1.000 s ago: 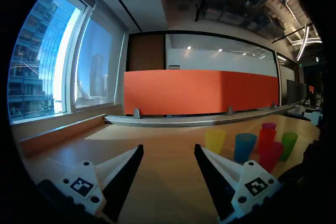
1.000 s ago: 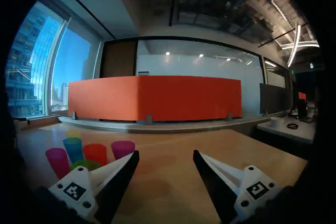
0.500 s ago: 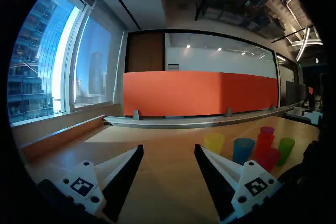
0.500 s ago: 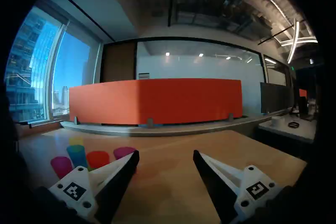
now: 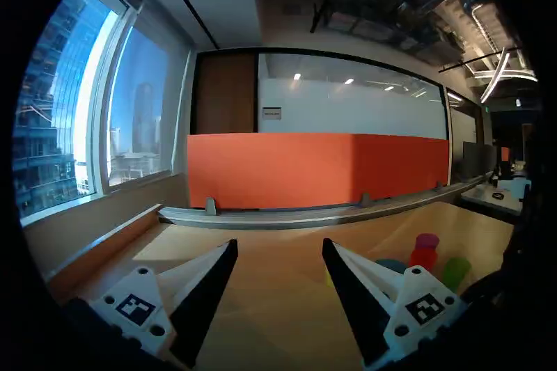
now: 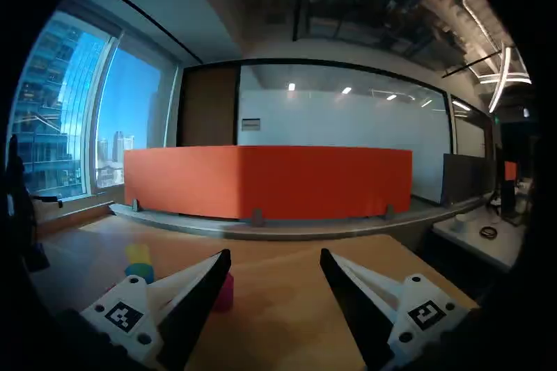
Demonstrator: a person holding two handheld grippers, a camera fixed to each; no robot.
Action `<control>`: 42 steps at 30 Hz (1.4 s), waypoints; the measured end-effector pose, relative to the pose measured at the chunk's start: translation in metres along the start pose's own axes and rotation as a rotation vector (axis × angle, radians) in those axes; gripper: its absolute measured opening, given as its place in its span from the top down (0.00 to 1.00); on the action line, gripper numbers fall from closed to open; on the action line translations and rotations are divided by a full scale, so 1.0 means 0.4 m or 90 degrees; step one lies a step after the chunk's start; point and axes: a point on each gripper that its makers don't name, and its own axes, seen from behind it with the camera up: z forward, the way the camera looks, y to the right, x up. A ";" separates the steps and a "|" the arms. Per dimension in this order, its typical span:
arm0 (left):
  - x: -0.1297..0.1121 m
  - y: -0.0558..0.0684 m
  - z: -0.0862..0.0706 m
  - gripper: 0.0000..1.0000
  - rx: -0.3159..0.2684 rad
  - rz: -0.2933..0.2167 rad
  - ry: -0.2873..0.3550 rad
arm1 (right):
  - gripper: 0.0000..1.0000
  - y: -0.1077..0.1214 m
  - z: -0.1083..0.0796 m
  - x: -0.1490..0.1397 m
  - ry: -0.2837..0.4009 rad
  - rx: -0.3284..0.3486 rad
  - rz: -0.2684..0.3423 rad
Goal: Pour water
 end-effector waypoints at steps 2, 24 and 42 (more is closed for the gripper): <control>0.029 0.004 0.003 0.10 -0.006 0.007 0.000 | 0.01 -0.005 0.001 0.031 -0.001 0.007 -0.001; 0.258 0.052 0.034 0.10 -0.087 -0.007 -0.008 | 0.01 -0.025 0.017 0.220 0.006 0.055 0.003; 0.273 0.167 0.025 0.10 -0.238 -0.024 0.002 | 0.01 -0.167 -0.007 0.246 -0.001 0.236 0.009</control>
